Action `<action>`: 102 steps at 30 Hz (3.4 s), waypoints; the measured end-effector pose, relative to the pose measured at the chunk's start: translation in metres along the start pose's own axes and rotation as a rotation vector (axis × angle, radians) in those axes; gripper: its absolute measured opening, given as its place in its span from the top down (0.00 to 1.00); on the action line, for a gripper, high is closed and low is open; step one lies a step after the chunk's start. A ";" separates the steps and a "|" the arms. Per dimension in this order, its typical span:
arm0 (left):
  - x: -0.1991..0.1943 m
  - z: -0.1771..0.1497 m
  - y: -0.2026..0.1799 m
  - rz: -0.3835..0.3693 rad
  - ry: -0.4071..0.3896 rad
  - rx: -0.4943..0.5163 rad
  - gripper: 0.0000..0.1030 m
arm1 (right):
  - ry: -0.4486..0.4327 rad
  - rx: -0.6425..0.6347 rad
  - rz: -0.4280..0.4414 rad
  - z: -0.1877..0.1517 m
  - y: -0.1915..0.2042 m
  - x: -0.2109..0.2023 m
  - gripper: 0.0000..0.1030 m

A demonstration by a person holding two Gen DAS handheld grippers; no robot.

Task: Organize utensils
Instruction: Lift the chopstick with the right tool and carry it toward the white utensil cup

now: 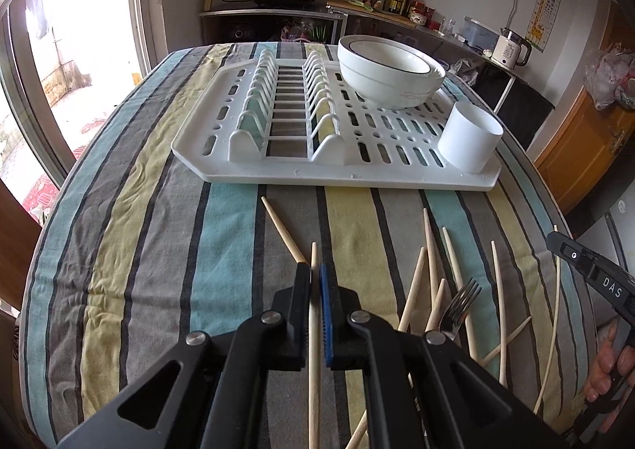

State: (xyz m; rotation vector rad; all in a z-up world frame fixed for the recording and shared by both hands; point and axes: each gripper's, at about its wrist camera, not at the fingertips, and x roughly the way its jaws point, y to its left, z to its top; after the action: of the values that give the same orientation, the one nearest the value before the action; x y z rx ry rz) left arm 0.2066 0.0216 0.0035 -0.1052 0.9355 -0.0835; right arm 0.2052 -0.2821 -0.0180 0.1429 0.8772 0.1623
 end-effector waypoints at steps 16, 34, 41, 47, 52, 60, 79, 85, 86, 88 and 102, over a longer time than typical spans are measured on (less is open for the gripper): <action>-0.047 0.017 0.001 -0.049 -0.116 0.020 0.94 | -0.049 -0.034 0.032 0.011 0.006 -0.025 0.96; -0.021 0.010 0.010 -0.050 -0.059 0.001 0.94 | 0.233 -0.077 -0.044 0.002 0.005 0.062 0.83; -0.023 0.009 0.011 -0.056 -0.064 0.006 0.94 | 0.238 -0.080 -0.041 0.008 0.003 0.064 0.96; -0.034 0.011 0.014 -0.061 -0.082 0.002 0.94 | 0.154 -0.064 -0.007 0.016 0.002 0.033 0.96; -0.048 0.012 0.015 -0.068 -0.106 0.003 0.94 | 0.053 -0.069 0.020 0.022 0.005 -0.006 0.96; -0.078 0.010 0.012 -0.085 -0.168 0.017 0.94 | -0.112 -0.092 0.047 0.017 0.013 -0.066 0.96; -0.146 -0.034 0.004 -0.136 -0.296 0.082 0.94 | -0.281 -0.146 0.078 -0.030 0.020 -0.138 0.96; -0.159 -0.046 0.003 -0.139 -0.305 0.099 0.94 | -0.289 -0.161 0.080 -0.037 0.020 -0.144 0.96; -0.160 -0.046 0.003 -0.136 -0.305 0.101 0.94 | -0.292 -0.163 0.080 -0.037 0.020 -0.145 0.96; -0.162 -0.046 0.002 -0.137 -0.305 0.105 0.94 | -0.298 -0.165 0.080 -0.036 0.020 -0.147 0.96; -0.165 0.008 -0.011 -0.135 -0.359 0.128 0.95 | -0.369 -0.178 0.074 0.013 0.024 -0.150 0.96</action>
State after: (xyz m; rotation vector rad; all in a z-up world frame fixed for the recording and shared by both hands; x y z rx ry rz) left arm 0.1149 0.0301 0.1411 -0.0621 0.5621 -0.2415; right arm 0.1186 -0.2894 0.1074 0.0364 0.4875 0.2732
